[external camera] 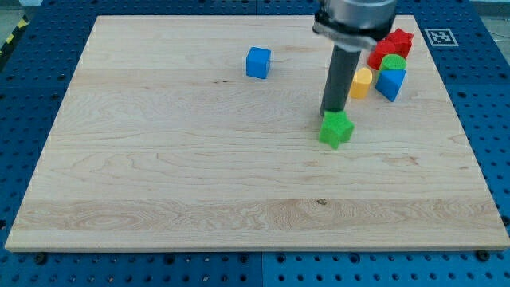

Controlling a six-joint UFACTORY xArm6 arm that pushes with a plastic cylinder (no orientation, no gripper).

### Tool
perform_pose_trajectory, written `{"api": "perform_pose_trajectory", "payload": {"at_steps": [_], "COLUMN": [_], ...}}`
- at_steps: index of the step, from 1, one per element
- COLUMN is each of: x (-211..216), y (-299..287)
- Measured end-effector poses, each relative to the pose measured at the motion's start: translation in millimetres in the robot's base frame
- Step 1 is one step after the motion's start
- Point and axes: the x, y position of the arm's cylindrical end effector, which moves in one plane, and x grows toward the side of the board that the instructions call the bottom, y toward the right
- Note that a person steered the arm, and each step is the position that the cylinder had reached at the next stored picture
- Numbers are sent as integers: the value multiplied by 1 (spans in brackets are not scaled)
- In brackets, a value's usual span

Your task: Separate the green circle from the blue triangle

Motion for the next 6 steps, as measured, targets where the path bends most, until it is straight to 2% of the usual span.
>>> {"api": "perform_pose_trajectory", "payload": {"at_steps": [1,4,5,6], "x": [9,-44,-81,-93], "y": [14,187,192,161]}}
